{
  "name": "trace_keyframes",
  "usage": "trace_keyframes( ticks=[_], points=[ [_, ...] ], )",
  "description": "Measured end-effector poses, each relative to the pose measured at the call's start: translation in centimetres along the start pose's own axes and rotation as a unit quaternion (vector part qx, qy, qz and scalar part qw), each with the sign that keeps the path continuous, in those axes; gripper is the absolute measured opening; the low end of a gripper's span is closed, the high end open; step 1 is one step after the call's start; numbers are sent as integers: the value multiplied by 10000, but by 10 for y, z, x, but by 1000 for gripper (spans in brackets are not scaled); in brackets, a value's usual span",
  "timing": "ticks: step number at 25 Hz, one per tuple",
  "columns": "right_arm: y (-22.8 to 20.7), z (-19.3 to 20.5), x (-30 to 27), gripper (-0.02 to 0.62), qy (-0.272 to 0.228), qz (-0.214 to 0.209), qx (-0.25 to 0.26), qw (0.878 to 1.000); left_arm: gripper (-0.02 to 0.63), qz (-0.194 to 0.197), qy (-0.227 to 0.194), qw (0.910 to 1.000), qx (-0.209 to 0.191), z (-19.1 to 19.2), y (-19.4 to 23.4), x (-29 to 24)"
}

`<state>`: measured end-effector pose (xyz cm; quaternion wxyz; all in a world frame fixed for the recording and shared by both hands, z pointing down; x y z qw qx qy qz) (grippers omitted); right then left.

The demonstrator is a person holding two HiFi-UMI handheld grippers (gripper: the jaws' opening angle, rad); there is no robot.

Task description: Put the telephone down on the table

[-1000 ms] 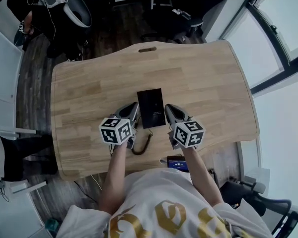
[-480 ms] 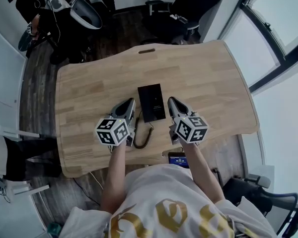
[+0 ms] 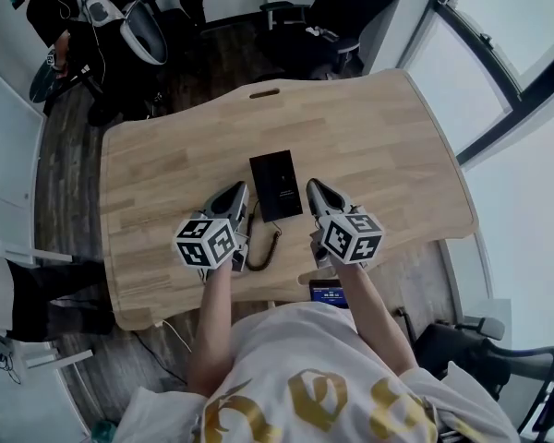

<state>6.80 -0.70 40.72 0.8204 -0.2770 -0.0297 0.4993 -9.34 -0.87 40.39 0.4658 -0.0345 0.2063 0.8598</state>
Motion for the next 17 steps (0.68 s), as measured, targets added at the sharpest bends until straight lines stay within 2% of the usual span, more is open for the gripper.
trace_keyframes(
  ticks=[11,17],
  points=[
    [1,-3,-4,12,43,-52,-39,10000,9,136,121,9995,243,2,0,-5],
    [7,-1,-8,12,78,-105,-12,9999,9,236,192,9994,171,1,0,-5]
  ],
)
Point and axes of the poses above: the fingertips, and each gripper's own axes: x backward along the fingers, y to its left, z out of its underside, the point moved 1 cm from there along x, backward along the fingers, and after that the axes turned 5 degrees about -x, right-handed, at the moved point
